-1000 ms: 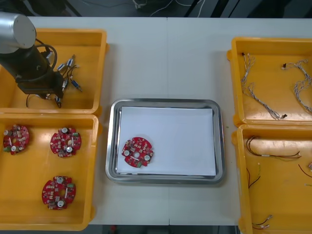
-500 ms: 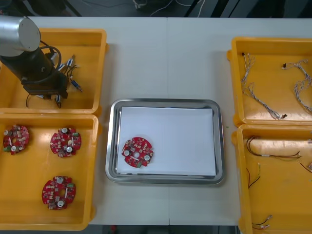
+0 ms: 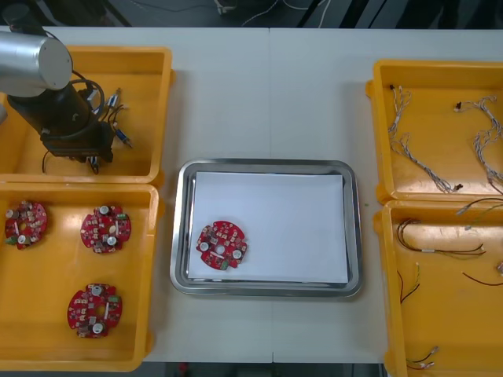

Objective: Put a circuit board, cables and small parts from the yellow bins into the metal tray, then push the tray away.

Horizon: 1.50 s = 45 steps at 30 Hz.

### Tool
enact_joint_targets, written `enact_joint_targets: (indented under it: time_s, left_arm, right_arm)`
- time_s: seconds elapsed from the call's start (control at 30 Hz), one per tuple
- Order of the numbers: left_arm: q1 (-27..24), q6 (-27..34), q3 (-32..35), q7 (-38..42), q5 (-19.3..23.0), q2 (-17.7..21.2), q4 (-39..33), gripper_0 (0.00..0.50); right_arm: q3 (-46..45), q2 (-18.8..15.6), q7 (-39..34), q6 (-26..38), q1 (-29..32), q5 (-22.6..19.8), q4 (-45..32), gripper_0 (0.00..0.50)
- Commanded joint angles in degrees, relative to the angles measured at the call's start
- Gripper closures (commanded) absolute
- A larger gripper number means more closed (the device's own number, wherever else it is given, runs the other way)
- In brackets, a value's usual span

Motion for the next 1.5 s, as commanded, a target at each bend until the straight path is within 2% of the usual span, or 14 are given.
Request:
enact_joint_targets:
  time_s: [0.03, 0.07, 0.3, 0.33, 0.43, 0.5, 0.53, 0.6, 0.93, 1.03, 1.07, 1.2, 1.5]
  left_arm:
    - [0.5, -0.8, -0.3, -2.5, 0.4, -0.5, -0.3, 0.000]
    - [0.6, -1.0, -0.3, -2.5, 0.3, -0.4, -0.3, 0.000]
    - [1.0, -1.0, -0.4, -2.5, 0.4, -0.5, -0.3, 0.000]
    - [1.1, -1.1, -0.4, -2.5, 0.3, -0.4, -0.3, 0.008]
    - [1.4, -1.5, -0.3, -2.5, 0.2, -0.5, -0.3, 0.076]
    - [1.4, -1.5, -0.3, -2.6, 0.2, -0.5, -0.3, 0.195]
    - [1.5, -1.5, -0.4, -2.6, 0.2, -0.5, -0.4, 0.326]
    - [1.5, -1.5, -0.4, -2.7, 0.2, -0.5, -0.3, 0.500]
    - [1.6, -1.3, -0.3, -2.8, 0.5, -0.5, -0.4, 0.500]
    - [1.6, -1.1, -0.3, -2.9, 0.7, -0.4, -0.6, 0.500]
    - [1.6, -1.0, -0.3, -2.6, 0.8, -0.1, -1.3, 0.500]
    - [1.6, 0.8, -0.1, -1.9, 1.2, 0.8, -3.6, 0.500]
    - [1.6, 7.6, 4.5, -0.7, 1.3, 3.0, -9.8, 0.500]
  right_arm:
    - [7.2, -2.6, 5.7, -1.1, -7.8, -0.8, -1.7, 0.500]
    - [9.7, -2.6, 7.5, -1.4, -10.4, -1.0, -1.9, 0.500]
    - [19.2, -2.3, 15.2, -5.0, -17.8, -1.4, -1.8, 0.500]
    - [21.0, -2.2, 16.5, -5.6, -19.3, -1.1, -1.8, 0.500]
    - [24.7, -2.0, 18.5, -6.0, -22.4, -0.5, -1.9, 0.500]
    - [28.4, -1.3, 20.5, -6.3, -25.5, 0.2, -1.9, 0.500]
    - [30.4, -0.7, 21.5, -6.4, -27.1, 0.5, -1.8, 0.500]
    - [32.8, 0.2, 22.7, -6.4, -29.0, 1.1, -1.6, 0.500]
    - [45.5, 5.8, 31.4, -6.4, -36.9, 8.5, -0.9, 0.500]
    - [46.7, 7.8, 31.6, -6.4, -37.3, 10.2, -0.6, 0.500]
    - [47.3, 9.7, 31.8, -6.4, -37.1, 10.7, 0.2, 0.500]
    - [48.5, 13.7, 32.8, -6.4, -37.1, 11.7, 2.5, 0.500]
    - [53.3, 17.9, 34.5, -6.3, -37.1, 19.8, 3.7, 0.500]
